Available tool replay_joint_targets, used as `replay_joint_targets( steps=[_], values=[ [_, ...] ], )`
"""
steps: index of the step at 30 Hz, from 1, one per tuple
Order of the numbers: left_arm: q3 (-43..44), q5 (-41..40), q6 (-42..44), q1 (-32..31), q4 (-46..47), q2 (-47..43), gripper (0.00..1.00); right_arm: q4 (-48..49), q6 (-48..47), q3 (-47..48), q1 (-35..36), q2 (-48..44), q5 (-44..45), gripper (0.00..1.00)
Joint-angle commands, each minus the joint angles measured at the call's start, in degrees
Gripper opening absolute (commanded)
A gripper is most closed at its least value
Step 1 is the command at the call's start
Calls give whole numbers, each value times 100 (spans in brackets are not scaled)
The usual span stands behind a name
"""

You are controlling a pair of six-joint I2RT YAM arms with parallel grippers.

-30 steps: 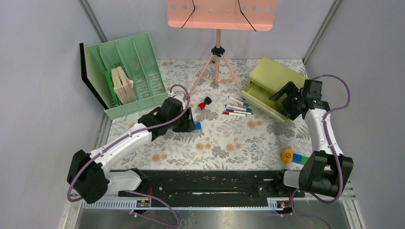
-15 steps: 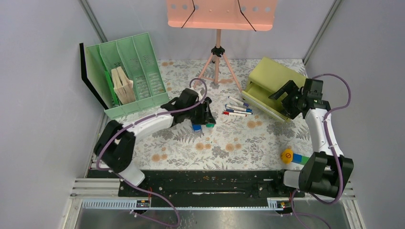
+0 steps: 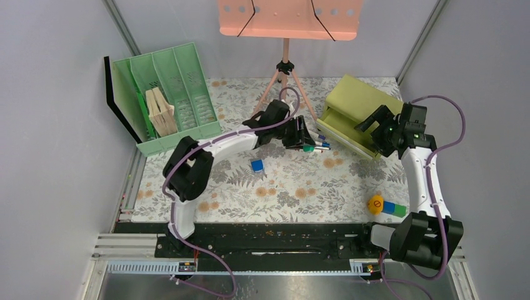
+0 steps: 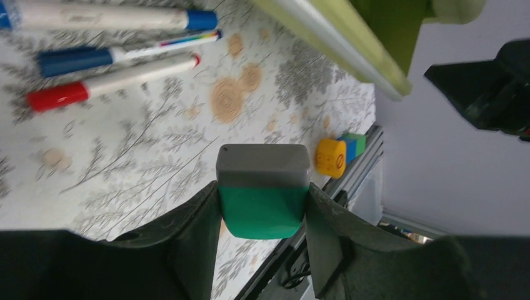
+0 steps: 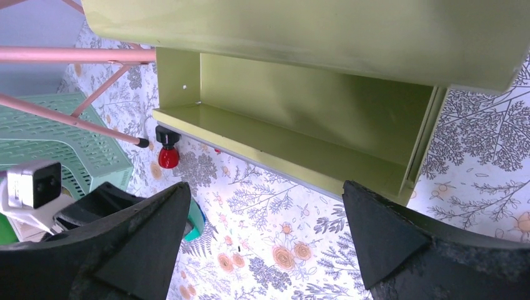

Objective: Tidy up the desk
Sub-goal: Place the stationery in the drawer.

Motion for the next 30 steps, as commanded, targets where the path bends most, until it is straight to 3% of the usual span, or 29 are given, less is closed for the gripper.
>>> replay_joint_targets(
  steps=[1,18,24,30],
  values=[
    [849,215,-399,-118,326,325,4,-186,-165,282,-10,-257,198,99],
    [2861,290,-1560,-279,1191,1469,4,-694,-398,859,-10,-282,726,99],
    [3534,134,-2365,-272,836,1992,7,-713,-409,938,-10,-240,778,99],
    [3605,-243,-2472,-276,523,2084,17,-707,-424,864,-10,-265,803,99]
  ],
)
